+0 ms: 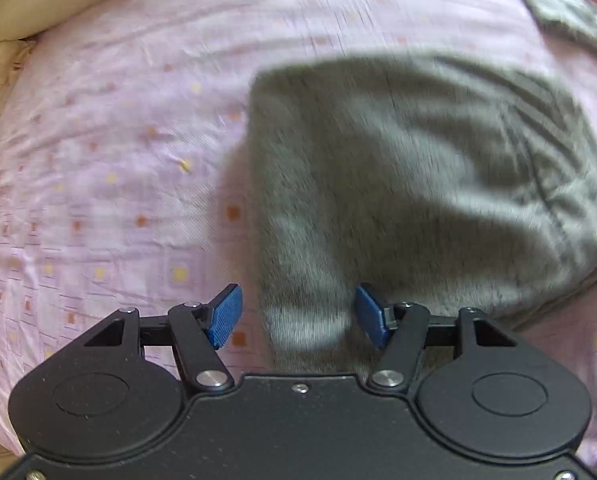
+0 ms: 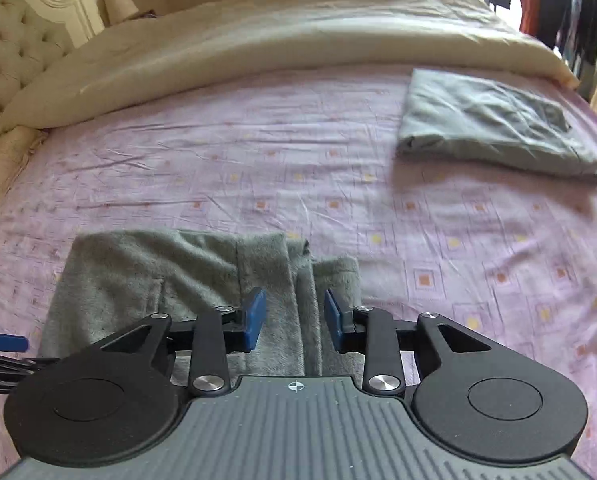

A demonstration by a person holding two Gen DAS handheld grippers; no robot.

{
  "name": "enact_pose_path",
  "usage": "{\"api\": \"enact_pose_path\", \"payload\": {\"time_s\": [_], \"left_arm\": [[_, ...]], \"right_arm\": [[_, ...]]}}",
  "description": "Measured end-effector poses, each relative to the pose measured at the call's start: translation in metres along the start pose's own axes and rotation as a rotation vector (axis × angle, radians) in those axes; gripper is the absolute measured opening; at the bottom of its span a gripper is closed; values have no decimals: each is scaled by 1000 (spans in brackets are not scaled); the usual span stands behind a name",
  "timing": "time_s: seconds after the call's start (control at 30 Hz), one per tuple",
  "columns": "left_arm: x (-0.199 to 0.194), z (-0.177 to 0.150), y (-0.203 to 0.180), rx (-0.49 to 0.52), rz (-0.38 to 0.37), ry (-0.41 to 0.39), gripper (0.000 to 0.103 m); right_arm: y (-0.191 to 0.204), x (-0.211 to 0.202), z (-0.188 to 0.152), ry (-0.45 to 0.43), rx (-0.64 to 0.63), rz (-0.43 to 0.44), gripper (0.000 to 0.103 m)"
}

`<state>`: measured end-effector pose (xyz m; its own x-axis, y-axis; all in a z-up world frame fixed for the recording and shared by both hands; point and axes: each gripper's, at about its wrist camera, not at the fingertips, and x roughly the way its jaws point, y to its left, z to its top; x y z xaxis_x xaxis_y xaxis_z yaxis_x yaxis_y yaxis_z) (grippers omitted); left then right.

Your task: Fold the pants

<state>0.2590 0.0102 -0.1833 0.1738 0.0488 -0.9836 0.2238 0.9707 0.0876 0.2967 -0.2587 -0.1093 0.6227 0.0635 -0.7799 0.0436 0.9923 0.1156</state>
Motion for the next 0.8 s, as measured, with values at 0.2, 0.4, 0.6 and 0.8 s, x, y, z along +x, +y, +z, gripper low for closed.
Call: {"api": "enact_pose_path", "payload": {"time_s": [0.2,0.4,0.6,0.8], "left_arm": [[-19,15,12,-49,-18,-71,61],[-20,70,38,-127,15,-138,61],[18,127,48,-129,71,-111,62],[56,151,38,-79,126,-35,66]], "right_arm": [[25,7,-5,40,-103,91,36],[43,32,-4,93,-151,125,36],[45,73,17,140,-188,71,36],[42,104,27,190,-157,28,45]]}}
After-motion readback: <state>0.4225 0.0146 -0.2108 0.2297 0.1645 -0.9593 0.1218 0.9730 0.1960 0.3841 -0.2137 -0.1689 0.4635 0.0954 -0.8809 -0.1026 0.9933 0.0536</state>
